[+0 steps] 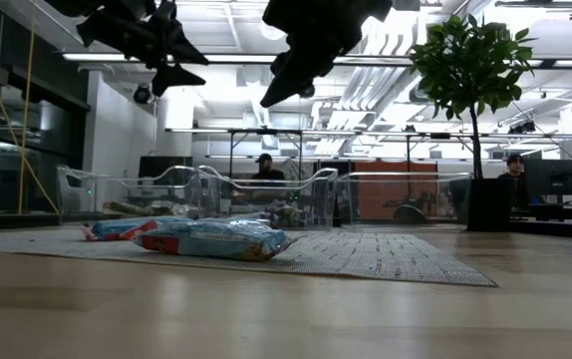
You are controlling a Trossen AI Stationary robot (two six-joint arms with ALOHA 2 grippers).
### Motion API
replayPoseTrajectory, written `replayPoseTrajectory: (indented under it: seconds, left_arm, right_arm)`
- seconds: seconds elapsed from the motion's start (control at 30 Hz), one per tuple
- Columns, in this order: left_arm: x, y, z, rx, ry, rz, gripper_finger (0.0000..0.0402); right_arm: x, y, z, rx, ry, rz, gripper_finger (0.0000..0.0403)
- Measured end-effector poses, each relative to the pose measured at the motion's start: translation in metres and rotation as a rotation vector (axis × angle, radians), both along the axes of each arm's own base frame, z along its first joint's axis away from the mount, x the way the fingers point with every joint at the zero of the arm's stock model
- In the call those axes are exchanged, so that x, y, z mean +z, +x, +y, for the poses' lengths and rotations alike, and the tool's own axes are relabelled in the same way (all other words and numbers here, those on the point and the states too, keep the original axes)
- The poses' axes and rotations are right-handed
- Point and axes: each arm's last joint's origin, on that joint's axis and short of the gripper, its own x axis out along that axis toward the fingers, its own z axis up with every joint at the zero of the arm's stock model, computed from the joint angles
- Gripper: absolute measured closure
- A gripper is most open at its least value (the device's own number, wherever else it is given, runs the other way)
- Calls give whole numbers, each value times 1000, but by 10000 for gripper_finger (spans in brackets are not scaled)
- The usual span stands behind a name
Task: Pick and place Granola Bars by type
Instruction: Put the red granola bar into the right transparent bin
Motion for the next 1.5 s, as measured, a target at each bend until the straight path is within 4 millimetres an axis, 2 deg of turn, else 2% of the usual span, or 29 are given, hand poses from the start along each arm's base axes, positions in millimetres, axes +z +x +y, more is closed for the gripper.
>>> replayPoseTrajectory:
  seconds: [0.2,0.37,0.5,0.63,0.73,0.83,1.03,1.23,1.5]
  left_arm:
    - [7,-3,-7,-35,3,-35,168]
    - [17,-10,-17,-34,47,-63,168]
    - [26,-21,-25,-17,89,-91,168]
    - [33,-35,-32,10,110,-110,168]
    - [37,-44,-39,8,117,-120,168]
    - [39,-52,-46,6,117,-123,168]
    - [36,-60,-57,2,97,-90,168]
    - [33,-61,-60,-3,78,-69,168]
    - [33,-61,-60,-10,80,-67,168]
  right_arm:
    - [-16,6,14,67,-71,59,224]
    - [-36,13,21,49,-15,149,225]
    - [-38,26,22,41,11,227,232]
    - [-33,44,27,119,-35,265,237]
    - [-38,55,28,185,-22,299,234]
    - [-49,61,27,230,32,334,225]
    - [-84,66,23,272,96,414,192]
    - [-96,76,31,358,-40,348,173]
    - [-93,86,40,382,-180,258,174]
